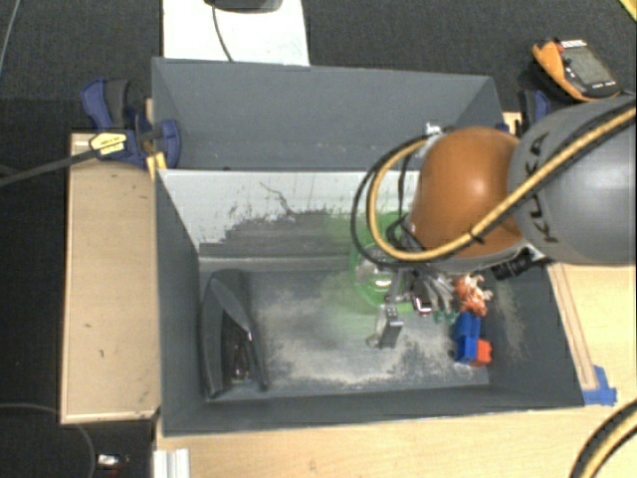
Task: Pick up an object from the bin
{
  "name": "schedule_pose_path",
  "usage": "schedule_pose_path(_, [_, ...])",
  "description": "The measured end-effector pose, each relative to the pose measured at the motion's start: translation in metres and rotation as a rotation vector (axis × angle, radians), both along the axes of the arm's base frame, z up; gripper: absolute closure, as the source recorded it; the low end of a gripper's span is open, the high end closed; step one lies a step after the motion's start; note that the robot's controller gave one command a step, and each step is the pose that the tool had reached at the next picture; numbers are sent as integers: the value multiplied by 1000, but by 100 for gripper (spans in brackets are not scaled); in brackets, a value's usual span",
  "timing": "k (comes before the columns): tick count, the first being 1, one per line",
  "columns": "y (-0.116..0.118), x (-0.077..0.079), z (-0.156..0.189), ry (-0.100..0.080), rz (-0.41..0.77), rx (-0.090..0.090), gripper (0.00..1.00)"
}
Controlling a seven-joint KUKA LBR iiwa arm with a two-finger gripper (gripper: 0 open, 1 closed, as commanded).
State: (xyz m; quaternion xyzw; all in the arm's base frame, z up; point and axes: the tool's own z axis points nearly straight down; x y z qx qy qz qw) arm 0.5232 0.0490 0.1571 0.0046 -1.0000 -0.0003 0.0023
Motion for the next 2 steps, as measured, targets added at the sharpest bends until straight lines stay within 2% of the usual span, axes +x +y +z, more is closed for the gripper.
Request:
schedule_pose_path(1, [0, 2, 3, -7, -1, 0, 0])
schedule_pose_path(2, [4, 20, -19, -12, -18, 1, 0])
